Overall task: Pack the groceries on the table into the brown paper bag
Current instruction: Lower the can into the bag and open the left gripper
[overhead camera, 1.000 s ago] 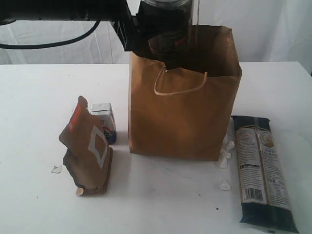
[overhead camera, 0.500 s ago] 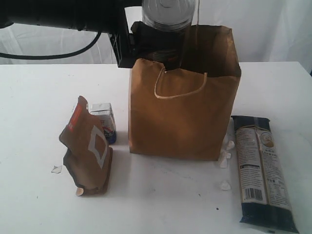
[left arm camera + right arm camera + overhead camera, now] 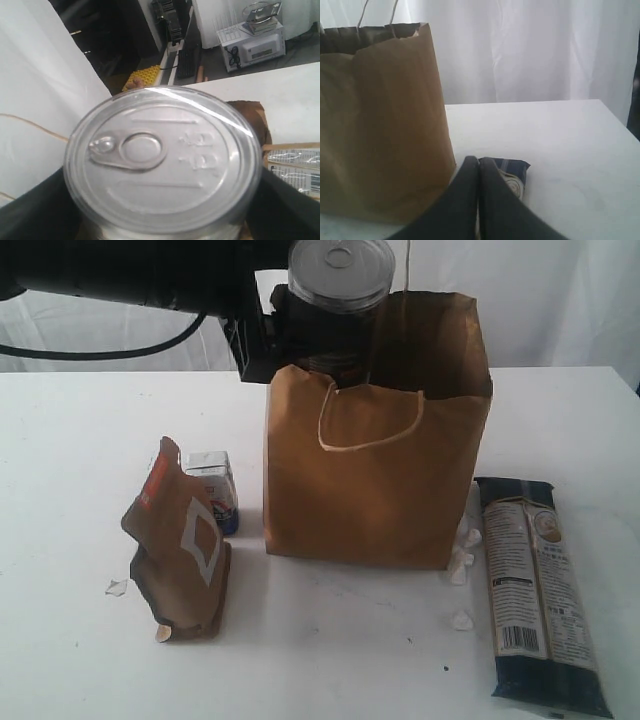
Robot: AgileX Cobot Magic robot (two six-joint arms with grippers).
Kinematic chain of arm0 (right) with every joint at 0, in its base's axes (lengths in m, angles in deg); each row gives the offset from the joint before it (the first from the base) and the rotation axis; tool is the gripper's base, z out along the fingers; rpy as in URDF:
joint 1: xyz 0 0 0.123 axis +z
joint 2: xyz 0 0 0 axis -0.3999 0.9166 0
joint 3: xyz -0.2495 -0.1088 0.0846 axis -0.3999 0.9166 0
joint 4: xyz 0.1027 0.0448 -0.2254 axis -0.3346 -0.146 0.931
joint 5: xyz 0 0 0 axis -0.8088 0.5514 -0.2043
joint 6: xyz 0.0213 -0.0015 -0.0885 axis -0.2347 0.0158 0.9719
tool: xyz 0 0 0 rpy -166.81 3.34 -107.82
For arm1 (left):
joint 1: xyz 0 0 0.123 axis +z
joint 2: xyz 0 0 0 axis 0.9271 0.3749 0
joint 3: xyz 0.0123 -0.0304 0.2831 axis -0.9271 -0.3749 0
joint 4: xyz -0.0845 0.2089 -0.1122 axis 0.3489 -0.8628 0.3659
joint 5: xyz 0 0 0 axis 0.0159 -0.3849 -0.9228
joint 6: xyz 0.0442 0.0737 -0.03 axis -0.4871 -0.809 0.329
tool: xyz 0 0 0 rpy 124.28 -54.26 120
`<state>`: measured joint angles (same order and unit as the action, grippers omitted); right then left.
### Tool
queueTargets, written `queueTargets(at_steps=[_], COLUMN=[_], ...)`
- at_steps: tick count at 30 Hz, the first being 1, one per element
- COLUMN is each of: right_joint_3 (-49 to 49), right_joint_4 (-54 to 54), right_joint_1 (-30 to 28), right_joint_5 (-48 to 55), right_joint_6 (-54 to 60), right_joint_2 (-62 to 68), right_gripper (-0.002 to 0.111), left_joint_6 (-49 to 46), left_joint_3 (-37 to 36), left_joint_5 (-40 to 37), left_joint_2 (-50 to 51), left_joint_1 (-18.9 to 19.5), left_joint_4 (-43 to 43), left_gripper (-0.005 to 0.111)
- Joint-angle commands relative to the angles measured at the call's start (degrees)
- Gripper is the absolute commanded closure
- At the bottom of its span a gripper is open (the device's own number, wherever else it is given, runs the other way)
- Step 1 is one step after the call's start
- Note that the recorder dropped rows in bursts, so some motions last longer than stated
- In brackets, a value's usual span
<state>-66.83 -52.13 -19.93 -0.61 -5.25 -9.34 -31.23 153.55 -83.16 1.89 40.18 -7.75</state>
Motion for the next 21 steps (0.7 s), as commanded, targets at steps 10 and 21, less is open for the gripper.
queueTargets(at_steps=[10, 21], right_joint_3=[0.16, 0.16], right_joint_4=[-0.42, -0.42], right_joint_1=[-0.27, -0.27], right_joint_5=[-0.81, -0.91], right_joint_6=[-0.08, -0.08], right_joint_2=[-0.09, -0.09], right_gripper=[0.108, 0.108], left_joint_6=[7.01, 7.01], left_joint_3=[0.62, 0.62], left_joint_5=[-0.57, -0.63], left_joint_2=[1.36, 1.36], left_joint_1=[-0.3, -0.3], left_joint_4=[0.49, 0.49], left_gripper=[0.042, 0.042])
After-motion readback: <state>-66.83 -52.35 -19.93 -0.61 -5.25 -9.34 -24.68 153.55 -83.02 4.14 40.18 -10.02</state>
